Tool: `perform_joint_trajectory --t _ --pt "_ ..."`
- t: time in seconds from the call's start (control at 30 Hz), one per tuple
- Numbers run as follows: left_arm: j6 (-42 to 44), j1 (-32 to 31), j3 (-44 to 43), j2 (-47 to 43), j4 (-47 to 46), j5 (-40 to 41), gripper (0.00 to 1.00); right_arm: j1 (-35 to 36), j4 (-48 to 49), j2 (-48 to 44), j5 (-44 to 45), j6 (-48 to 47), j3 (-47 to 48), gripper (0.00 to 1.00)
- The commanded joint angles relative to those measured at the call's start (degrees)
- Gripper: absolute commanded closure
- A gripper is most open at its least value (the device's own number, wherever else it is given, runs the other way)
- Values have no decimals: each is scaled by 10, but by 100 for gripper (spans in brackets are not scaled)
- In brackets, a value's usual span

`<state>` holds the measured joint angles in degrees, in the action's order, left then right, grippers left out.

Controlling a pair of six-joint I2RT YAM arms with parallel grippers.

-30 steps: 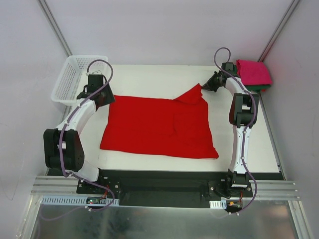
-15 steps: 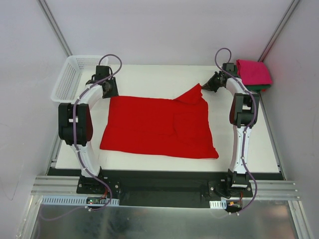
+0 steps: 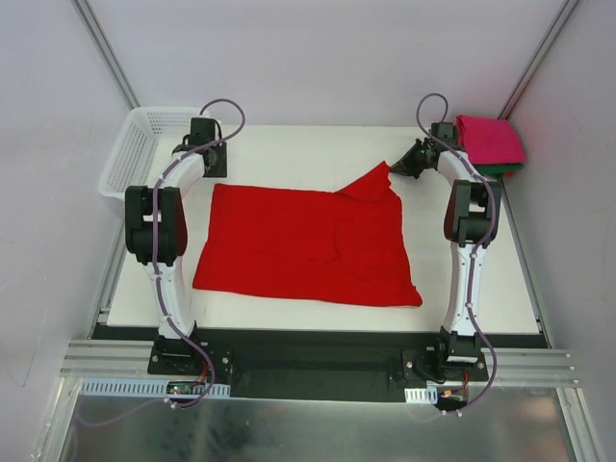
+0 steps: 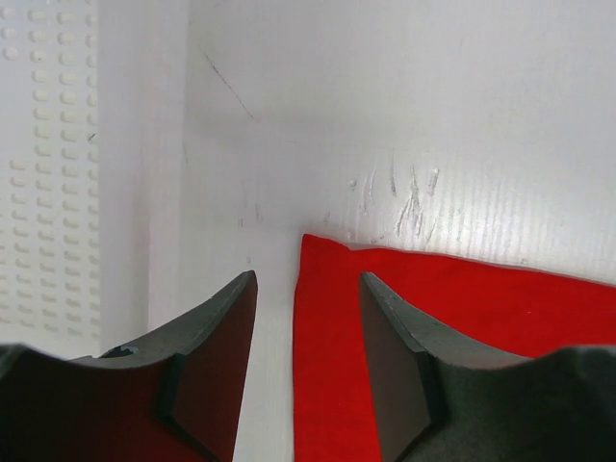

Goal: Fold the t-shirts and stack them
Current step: Grap the side of the flattened tshirt furthest away from the robot with both arms

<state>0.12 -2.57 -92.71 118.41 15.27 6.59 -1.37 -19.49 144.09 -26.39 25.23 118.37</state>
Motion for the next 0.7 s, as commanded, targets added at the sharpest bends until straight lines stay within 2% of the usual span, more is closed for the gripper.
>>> perform_joint_trajectory --t 0.0,0.53,0.67 --pt "37 -1 -20 18 3 20 53 -7 -10 4 2 3 -9 99" --pt "51 -1 -41 80 15 18 55 -10 2 6 -11 11 -13 99" --pt "48 -1 -49 94 20 11 61 -11 4 7 -13 12 -15 99"
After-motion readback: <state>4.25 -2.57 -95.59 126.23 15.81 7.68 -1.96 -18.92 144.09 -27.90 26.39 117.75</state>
